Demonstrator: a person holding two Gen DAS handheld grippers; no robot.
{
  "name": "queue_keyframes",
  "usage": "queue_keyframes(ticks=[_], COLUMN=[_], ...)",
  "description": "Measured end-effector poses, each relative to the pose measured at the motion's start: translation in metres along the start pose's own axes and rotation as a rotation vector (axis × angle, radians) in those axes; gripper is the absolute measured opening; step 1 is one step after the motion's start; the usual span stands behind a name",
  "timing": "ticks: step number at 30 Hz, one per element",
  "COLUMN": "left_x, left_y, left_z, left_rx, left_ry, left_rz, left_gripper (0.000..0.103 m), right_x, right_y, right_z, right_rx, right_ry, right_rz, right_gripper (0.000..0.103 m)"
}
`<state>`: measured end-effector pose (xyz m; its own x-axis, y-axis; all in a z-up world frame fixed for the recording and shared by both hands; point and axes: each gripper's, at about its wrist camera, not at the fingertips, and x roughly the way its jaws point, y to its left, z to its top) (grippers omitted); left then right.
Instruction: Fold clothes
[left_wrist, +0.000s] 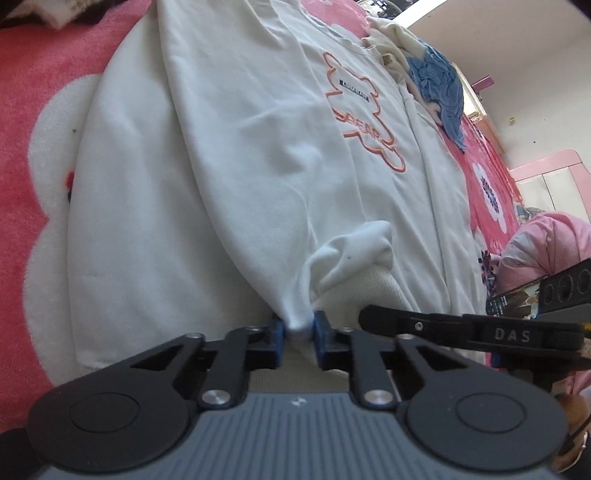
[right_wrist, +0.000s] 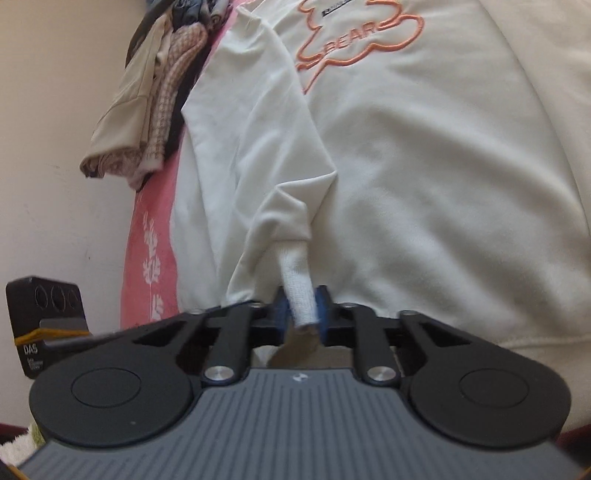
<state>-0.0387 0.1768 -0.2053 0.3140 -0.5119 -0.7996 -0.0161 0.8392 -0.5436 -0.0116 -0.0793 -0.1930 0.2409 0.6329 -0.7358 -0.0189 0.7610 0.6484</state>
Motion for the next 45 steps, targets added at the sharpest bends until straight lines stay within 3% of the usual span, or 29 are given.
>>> queue_keyframes(ticks=[5,11,14,19,22,27,30,33,36,41,45], left_x=[-0.040,-0.040,-0.037,-0.041,-0.036,-0.033,-0.033,-0.039,-0.051,-0.061,-0.060], left_y=[0.014,0.040,0.048,0.041,0.038,0.038,0.043,0.039,0.029,0.011,-0.002], left_z=[0.004,-0.004,-0.006,-0.008,-0.007,-0.009,-0.009,-0.013,-0.023,-0.029,-0.028], left_rx=[-0.049,-0.115,-0.160,-0.080,-0.053,-0.024,-0.039,0.036,0.123,0.188,0.237], left_ry=[-0.028,0.036,0.031,0.028,0.060,0.078,0.111,0.137,0.116,0.026,-0.050], left_rz=[-0.021,0.108,0.114,0.148,0.183,0.207,0.192,0.231,0.263,0.242,0.262], left_gripper=[0.012,0.012,0.013,0.012,0.012,0.016,0.019,0.027,0.028,0.028,0.028], right_x=[-0.012,0.020,0.033,0.026,0.038,0.037,0.041,0.037,0.013,-0.025,-0.012], right_y=[0.026,0.040,0.042,0.057,0.049,0.044,0.034,0.026,0.036,0.075,0.096], right_z=[-0.007,-0.026,-0.035,-0.037,-0.043,-0.054,-0.058,-0.064,-0.064,-0.055,-0.057], right_rx=[-0.028,-0.027,-0.024,-0.073,-0.046,0.011,0.045,0.049,-0.036,-0.298,-0.533], right_ry=[-0.007,0.076,0.105,0.087,0.127,0.145,0.181,0.213,0.148,-0.108,-0.226], right_rz=[0.058,0.089,0.074,0.083,0.053,0.095,0.040,0.002,-0.038,-0.073,-0.101], right_gripper=[0.004,0.004,0.003,0.003,0.003,0.003,0.007,0.007,0.007,0.007,0.007])
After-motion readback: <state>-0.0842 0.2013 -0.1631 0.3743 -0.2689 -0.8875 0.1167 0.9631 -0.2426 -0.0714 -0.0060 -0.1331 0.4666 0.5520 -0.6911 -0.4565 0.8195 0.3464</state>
